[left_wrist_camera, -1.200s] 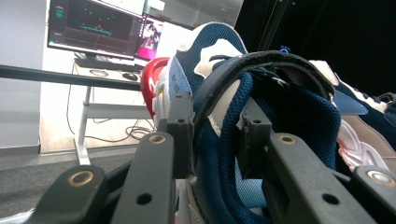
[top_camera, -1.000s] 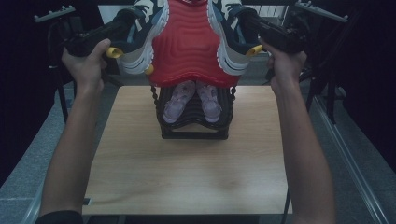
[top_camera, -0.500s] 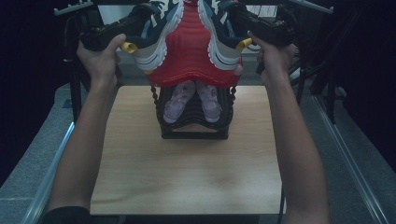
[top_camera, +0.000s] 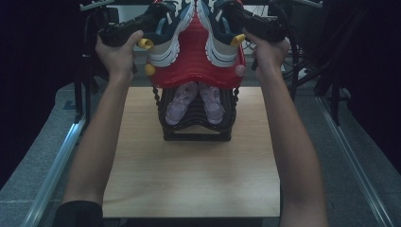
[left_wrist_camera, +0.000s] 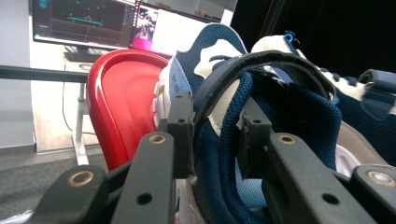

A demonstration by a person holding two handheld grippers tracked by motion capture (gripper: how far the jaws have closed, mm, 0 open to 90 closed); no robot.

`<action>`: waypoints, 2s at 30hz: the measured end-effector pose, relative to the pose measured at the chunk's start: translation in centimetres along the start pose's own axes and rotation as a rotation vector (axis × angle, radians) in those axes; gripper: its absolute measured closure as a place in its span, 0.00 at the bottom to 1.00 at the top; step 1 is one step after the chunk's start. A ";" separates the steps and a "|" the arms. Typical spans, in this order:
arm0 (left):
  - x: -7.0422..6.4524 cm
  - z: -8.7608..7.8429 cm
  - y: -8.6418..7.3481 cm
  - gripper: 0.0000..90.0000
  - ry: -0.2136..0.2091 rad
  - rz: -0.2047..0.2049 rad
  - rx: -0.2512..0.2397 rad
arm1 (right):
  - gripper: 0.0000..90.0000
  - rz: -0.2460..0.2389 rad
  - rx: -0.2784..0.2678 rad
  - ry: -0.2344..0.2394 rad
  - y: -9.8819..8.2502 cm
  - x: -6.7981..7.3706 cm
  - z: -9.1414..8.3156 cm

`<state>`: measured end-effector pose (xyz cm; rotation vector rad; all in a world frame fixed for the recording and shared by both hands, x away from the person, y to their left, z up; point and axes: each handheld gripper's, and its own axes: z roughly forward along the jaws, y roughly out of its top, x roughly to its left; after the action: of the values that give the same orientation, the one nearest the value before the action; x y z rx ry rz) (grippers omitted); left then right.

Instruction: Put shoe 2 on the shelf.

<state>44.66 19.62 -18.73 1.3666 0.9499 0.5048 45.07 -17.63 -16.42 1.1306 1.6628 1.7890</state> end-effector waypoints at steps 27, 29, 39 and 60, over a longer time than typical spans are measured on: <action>-1.1 1.1 -2.4 0.59 0.004 0.049 0.020 | 0.45 -0.097 0.077 -0.017 -2.2 -0.3 2.0; -1.0 0.8 -2.2 0.57 0.011 0.051 0.019 | 0.41 -0.120 0.083 -0.039 -2.3 -0.1 1.7; -0.2 -0.6 -2.0 0.54 -0.022 0.020 0.032 | 0.31 -0.046 0.080 0.002 -2.9 -0.8 0.7; 1.9 -5.3 -2.2 0.46 -0.038 0.023 0.051 | 0.36 -0.061 -0.018 0.045 -3.6 -1.4 -4.4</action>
<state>40.97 23.86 -20.98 1.4296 0.9227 0.4732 41.62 -20.68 -19.97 1.0287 1.6852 1.7999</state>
